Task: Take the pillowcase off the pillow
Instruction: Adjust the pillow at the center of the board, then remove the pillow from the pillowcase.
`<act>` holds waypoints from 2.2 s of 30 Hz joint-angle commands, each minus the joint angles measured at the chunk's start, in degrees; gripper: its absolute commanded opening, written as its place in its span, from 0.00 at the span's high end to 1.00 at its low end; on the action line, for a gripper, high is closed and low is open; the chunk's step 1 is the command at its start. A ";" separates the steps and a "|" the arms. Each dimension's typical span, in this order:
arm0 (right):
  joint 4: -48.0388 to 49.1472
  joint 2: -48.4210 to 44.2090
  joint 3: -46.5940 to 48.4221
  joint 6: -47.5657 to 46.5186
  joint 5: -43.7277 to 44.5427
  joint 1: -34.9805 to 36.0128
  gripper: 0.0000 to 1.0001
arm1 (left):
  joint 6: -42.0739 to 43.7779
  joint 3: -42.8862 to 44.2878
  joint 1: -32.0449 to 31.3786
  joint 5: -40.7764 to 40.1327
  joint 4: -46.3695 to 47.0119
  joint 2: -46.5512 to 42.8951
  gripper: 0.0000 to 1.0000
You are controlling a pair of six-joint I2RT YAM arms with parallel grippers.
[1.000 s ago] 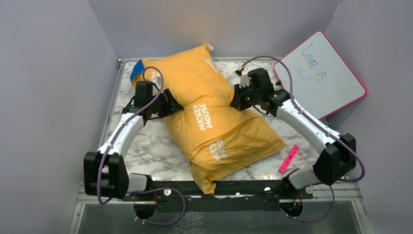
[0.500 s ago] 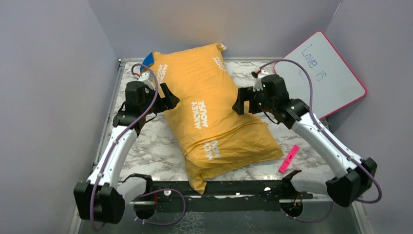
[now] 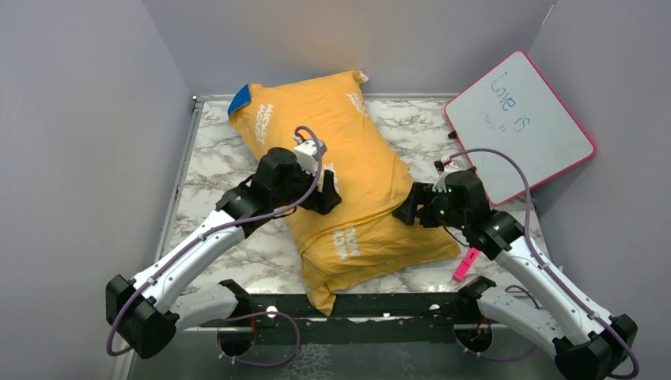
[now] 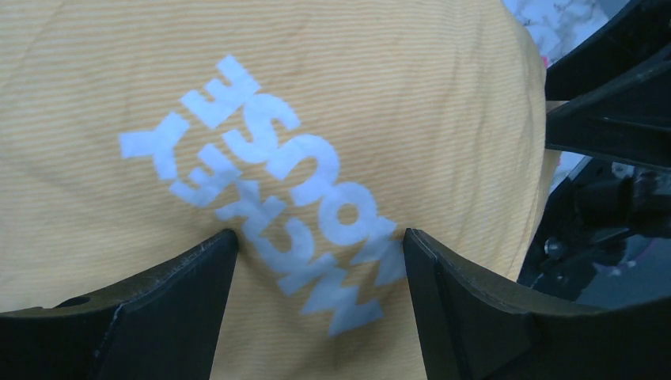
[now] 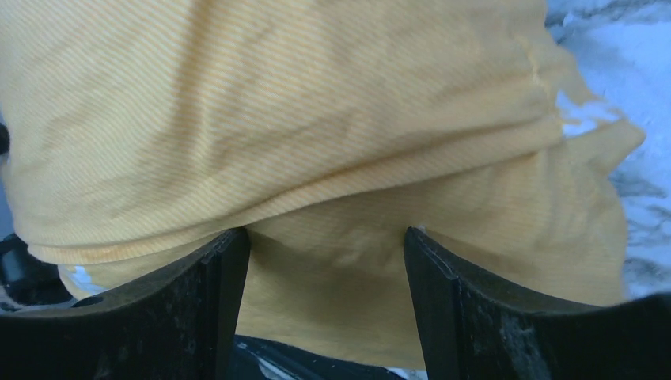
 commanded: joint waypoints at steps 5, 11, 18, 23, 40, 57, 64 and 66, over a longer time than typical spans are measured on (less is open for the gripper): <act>7.45 0.93 -8.81 8.64 3.15 0.35 0.40 | 14.44 9.63 -14.18 -8.50 -2.95 7.95 0.21; 13.82 10.85 -3.10 3.36 9.61 0.31 0.54 | 14.31 15.99 -18.72 -7.40 -7.28 13.05 0.18; 15.87 22.04 6.65 -3.23 11.68 -0.05 0.52 | 13.11 18.81 -19.29 -20.66 -14.55 20.77 0.27; 16.58 22.38 9.21 -5.47 11.32 -1.26 0.51 | 9.02 19.90 -19.29 -31.22 -15.17 23.13 0.54; 16.73 7.51 -3.37 9.09 -14.35 -1.40 0.12 | 5.81 20.96 -18.24 -33.90 -12.26 21.15 0.78; 16.00 9.59 -1.85 9.33 -18.21 -1.45 0.11 | 7.59 18.66 -18.17 -34.68 -10.29 14.53 0.63; 15.65 8.70 -1.28 9.82 -18.27 -1.45 0.11 | 9.32 18.00 -18.15 -34.02 -10.57 16.90 0.88; 15.46 8.34 -0.57 9.75 -18.81 -1.41 0.11 | 8.84 18.22 -18.15 -35.18 -10.65 17.36 0.97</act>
